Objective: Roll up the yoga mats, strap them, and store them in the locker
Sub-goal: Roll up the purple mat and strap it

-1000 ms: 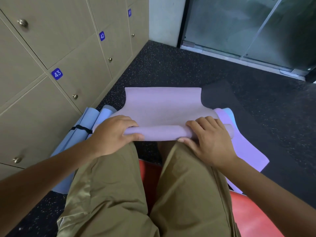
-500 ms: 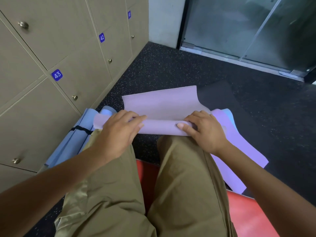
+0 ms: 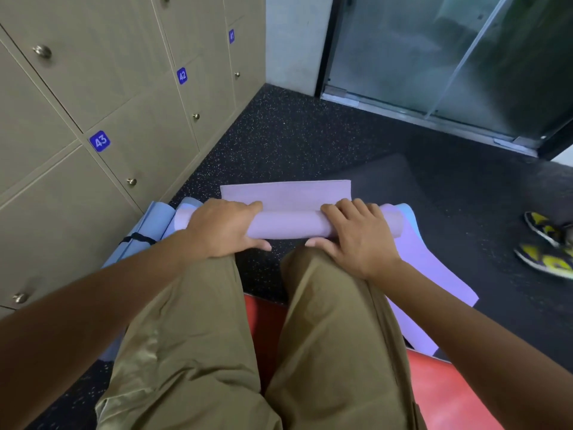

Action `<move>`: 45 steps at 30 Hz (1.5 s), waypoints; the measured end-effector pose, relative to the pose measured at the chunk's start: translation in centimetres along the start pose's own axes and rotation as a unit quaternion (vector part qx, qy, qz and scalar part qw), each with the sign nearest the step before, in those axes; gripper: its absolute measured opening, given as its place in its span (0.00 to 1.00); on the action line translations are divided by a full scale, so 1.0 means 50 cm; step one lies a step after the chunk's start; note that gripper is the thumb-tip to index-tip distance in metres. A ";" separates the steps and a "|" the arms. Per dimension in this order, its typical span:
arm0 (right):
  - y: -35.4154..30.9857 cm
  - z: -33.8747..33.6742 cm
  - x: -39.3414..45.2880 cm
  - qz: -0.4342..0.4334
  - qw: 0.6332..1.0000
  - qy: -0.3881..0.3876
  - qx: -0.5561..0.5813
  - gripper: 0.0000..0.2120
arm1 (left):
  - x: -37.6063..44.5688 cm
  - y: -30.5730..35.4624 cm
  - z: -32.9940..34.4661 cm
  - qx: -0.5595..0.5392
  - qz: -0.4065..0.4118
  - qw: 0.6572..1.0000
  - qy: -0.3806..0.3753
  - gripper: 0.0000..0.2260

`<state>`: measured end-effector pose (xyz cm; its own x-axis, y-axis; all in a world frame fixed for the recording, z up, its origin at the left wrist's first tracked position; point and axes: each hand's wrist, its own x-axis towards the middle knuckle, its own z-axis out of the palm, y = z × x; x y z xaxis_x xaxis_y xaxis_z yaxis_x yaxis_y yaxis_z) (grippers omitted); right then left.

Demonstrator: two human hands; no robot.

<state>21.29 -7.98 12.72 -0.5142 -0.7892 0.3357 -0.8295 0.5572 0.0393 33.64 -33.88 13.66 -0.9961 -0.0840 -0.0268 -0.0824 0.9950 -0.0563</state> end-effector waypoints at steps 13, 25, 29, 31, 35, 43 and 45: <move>0.020 0.004 0.099 0.012 0.985 -0.169 0.014 0.43 | 0.004 -0.037 0.036 -0.011 0.073 0.988 0.137 0.32; 0.011 0.013 0.114 -0.022 0.995 -0.088 -0.042 0.43 | 0.053 -0.060 0.010 0.020 -0.005 0.995 0.095 0.34; 0.016 -0.018 0.132 -0.033 0.995 -0.069 -0.071 0.42 | 0.065 -0.067 -0.059 0.050 -0.017 0.997 0.062 0.33; 0.025 -0.046 0.144 -0.053 0.995 -0.046 -0.074 0.40 | 0.061 -0.069 -0.101 0.084 -0.017 0.994 0.071 0.34; 0.031 -0.104 0.147 -0.108 0.991 0.041 -0.073 0.37 | 0.024 -0.062 -0.177 0.069 -0.020 0.994 0.085 0.32; -0.021 -0.214 0.066 -0.119 0.983 0.106 -0.091 0.31 | -0.107 -0.018 -0.248 0.038 -0.007 0.992 0.122 0.35; -0.047 -0.235 0.027 -0.117 0.983 0.105 -0.098 0.31 | -0.155 0.004 -0.254 0.028 -0.003 0.991 0.132 0.34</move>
<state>25.10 -7.34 24.14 -0.2420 -0.8422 0.4818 -0.8509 0.4228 0.3117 40.93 -32.32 26.55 -0.9697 -0.0664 0.2352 -0.0946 0.9894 -0.1106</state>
